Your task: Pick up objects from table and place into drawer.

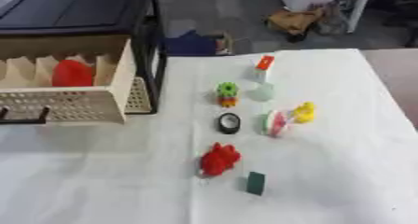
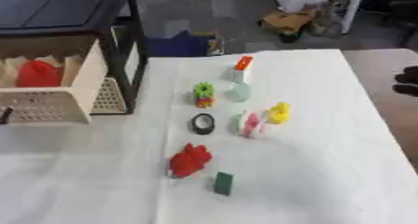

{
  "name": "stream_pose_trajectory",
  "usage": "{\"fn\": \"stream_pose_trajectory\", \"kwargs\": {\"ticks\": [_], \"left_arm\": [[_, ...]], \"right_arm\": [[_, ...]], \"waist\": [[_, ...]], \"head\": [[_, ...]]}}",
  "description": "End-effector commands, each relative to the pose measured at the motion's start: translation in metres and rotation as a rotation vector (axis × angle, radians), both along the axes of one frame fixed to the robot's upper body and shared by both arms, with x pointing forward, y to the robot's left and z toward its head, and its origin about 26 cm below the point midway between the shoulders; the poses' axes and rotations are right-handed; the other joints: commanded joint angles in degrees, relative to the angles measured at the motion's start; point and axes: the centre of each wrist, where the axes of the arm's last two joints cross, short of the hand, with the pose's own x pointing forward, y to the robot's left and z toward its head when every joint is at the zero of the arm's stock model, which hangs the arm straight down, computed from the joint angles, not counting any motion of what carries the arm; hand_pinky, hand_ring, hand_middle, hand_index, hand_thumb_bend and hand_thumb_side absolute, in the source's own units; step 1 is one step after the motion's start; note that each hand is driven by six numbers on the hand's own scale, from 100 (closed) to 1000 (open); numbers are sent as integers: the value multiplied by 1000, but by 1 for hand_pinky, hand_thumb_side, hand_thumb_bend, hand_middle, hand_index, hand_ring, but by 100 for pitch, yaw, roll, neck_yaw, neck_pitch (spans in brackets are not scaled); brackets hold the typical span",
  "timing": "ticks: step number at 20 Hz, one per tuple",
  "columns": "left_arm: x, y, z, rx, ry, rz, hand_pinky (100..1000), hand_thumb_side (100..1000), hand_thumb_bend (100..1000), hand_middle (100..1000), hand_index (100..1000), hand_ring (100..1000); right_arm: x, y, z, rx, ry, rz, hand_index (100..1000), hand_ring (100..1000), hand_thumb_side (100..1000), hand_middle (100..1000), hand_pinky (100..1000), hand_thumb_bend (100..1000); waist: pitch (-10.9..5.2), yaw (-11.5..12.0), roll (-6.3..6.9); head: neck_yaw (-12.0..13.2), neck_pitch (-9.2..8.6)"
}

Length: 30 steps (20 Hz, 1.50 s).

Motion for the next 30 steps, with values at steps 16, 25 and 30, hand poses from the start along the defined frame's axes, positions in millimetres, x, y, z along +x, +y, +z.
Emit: {"fn": "stream_pose_trajectory", "kwargs": {"ticks": [16,25,30], "left_arm": [[-9,12,43,584,472,-88,225,1000,100,476,689,376],[-6,-4,50,700,669,-172,248,1000,100,503,729,413],[-3,-14,47,731,731,-207,293,1000,100,524,745,474]], "right_arm": [[-6,-6,6,-27,-31,-38,824,674,1000,622,658,100],[-5,-6,6,-28,-30,-30,824,674,1000,621,658,100],[-5,-5,6,-26,-29,-27,823,673,1000,621,658,100]], "waist": [[-168,92,-38],[-191,58,-27],[-200,46,-29]], "head": [[-40,1],[7,-59],[40,-44]]}}
